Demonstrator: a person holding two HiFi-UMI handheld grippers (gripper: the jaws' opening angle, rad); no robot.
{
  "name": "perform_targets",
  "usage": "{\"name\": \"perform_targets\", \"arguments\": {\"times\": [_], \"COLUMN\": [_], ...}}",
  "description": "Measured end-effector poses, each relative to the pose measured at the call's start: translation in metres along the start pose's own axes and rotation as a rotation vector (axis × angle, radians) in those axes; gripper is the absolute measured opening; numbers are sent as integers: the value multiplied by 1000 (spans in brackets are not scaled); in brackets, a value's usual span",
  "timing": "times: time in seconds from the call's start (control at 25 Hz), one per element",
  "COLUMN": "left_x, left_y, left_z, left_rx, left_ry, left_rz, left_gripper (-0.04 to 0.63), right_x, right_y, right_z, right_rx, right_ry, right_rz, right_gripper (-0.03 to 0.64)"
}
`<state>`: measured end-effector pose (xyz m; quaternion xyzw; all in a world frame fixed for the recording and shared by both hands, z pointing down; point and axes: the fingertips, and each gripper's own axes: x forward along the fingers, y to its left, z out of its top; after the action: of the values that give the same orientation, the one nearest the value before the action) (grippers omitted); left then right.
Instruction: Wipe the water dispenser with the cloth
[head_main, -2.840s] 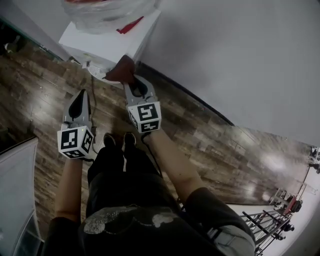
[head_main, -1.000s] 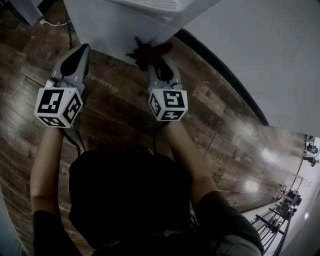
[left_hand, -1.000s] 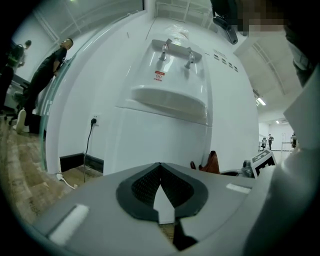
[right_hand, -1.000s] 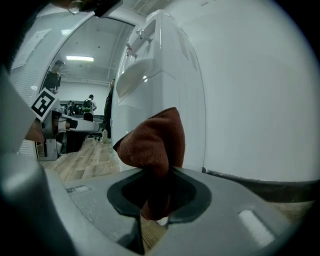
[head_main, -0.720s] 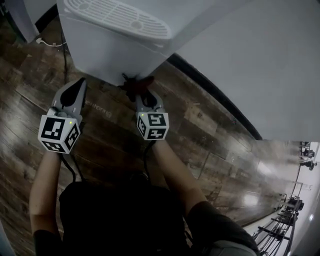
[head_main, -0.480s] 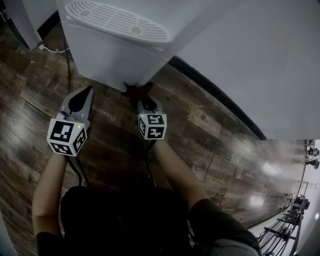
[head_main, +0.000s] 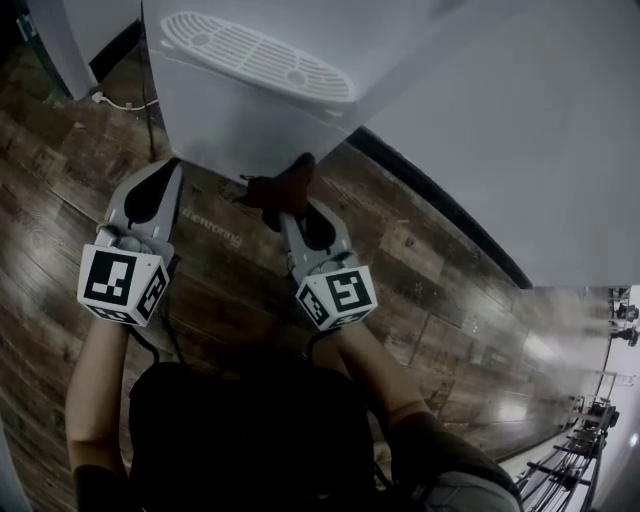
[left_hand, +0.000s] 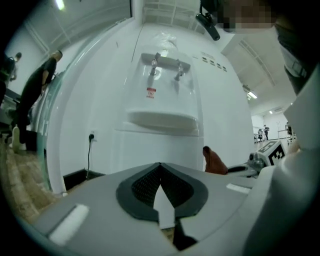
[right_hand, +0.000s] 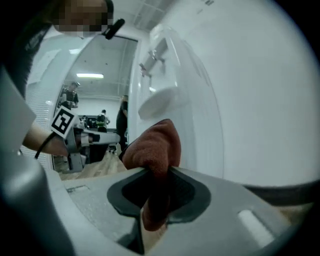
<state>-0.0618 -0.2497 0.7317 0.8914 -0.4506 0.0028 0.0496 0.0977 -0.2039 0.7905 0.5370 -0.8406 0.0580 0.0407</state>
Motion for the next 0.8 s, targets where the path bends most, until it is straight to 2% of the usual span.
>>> {"name": "perform_targets", "arguments": {"times": [0.08, 0.16, 0.32, 0.44, 0.64, 0.8], "left_x": [-1, 1, 10, 17, 27, 24], "left_y": [1, 0, 0, 2, 6, 12], "left_z": [22, 38, 47, 36, -2, -39], "left_rx": [13, 14, 45, 43, 65, 15], "left_ry": [-30, -47, -67, -60, 21, 89], "left_rz": [11, 10, -8, -16, -31, -11], "left_gripper": [18, 18, 18, 18, 18, 18], "right_x": [5, 14, 36, 49, 67, 72], "right_y": [12, 14, 7, 6, 0, -15], "right_z": [47, 79, 96, 73, 4, -54], "right_rx": [-32, -20, 3, 31, 70, 156], "right_ry": [-92, -142, -157, -108, 24, 123], "right_rz": [27, 32, -4, -6, -19, -78], "right_gripper": [67, 67, 67, 67, 67, 67]}}
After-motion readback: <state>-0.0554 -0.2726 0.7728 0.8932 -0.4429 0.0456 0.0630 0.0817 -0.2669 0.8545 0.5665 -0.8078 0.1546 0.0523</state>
